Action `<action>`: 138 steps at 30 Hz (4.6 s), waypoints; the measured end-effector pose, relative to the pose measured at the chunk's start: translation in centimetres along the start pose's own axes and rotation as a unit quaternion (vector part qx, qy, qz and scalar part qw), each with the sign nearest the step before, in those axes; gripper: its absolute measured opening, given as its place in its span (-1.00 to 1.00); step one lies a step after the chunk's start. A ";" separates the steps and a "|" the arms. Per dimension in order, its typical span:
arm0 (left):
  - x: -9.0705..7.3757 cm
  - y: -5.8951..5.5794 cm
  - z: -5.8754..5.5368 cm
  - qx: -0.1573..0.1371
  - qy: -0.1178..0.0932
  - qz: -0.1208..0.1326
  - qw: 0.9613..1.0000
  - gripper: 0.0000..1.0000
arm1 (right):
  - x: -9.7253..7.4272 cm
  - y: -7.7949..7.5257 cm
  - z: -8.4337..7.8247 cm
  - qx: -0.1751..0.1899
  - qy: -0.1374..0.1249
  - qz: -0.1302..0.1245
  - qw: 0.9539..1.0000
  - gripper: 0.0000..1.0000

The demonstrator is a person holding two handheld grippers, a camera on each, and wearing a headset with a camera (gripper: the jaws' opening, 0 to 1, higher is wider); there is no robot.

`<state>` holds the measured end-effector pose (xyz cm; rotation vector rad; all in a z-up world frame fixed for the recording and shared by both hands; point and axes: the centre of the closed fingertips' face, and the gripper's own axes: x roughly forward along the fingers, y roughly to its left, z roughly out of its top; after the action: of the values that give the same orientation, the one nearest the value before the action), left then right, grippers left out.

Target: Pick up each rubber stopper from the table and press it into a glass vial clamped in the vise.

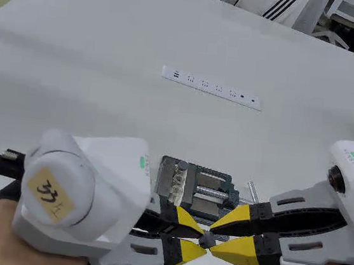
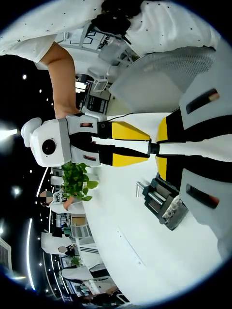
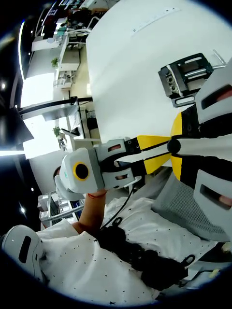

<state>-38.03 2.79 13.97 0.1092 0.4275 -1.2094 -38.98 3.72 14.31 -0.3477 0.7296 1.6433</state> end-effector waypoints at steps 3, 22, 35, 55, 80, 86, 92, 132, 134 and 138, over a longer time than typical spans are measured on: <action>0.0 -0.1 0.0 0.001 0.000 -0.002 1.000 -0.90 | 0.0 0.1 0.0 -0.002 0.001 0.002 1.000 -0.85; -0.2 -0.3 0.0 -0.004 -0.003 -0.015 1.000 -0.90 | 0.0 0.4 0.0 -0.011 0.002 0.008 1.000 -0.86; -0.2 -0.2 -0.3 0.003 0.002 -0.016 1.000 -0.90 | 0.4 0.3 0.0 -0.023 0.011 0.005 1.000 -0.90; -0.6 0.4 -1.0 -0.004 -0.003 -0.009 1.000 -0.86 | 1.2 -0.5 0.2 -0.019 0.030 0.004 0.999 -0.90; -4.2 6.4 -4.1 -0.039 -0.030 0.079 0.996 -0.34 | 1.6 -7.6 1.7 -0.003 0.082 -0.067 0.994 -0.90; -4.9 7.7 -4.4 -0.044 -0.045 0.097 0.993 -0.17 | 2.1 -10.1 1.1 0.005 0.112 -0.084 0.990 -0.89; -5.3 8.5 -4.8 -0.046 -0.055 0.111 0.991 0.01 | 2.7 -12.1 0.4 0.005 0.146 -0.102 0.984 -0.89; -5.3 8.8 -6.7 -0.047 -0.074 0.099 0.991 0.46 | 6.3 -16.6 -4.4 -0.005 0.271 -0.122 0.955 -0.90; -5.2 8.8 -6.7 -0.047 -0.076 0.099 0.991 0.45 | 6.3 -16.6 -4.4 -0.006 0.273 -0.121 0.954 -0.90; -5.3 8.9 -6.7 -0.048 -0.078 0.100 0.991 0.44 | 6.4 -16.5 -4.5 -0.010 0.280 -0.121 0.952 -0.90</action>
<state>-33.10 12.65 8.53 -0.0252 0.3288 -0.9913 -25.24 6.83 2.70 -0.9058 1.0461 1.3227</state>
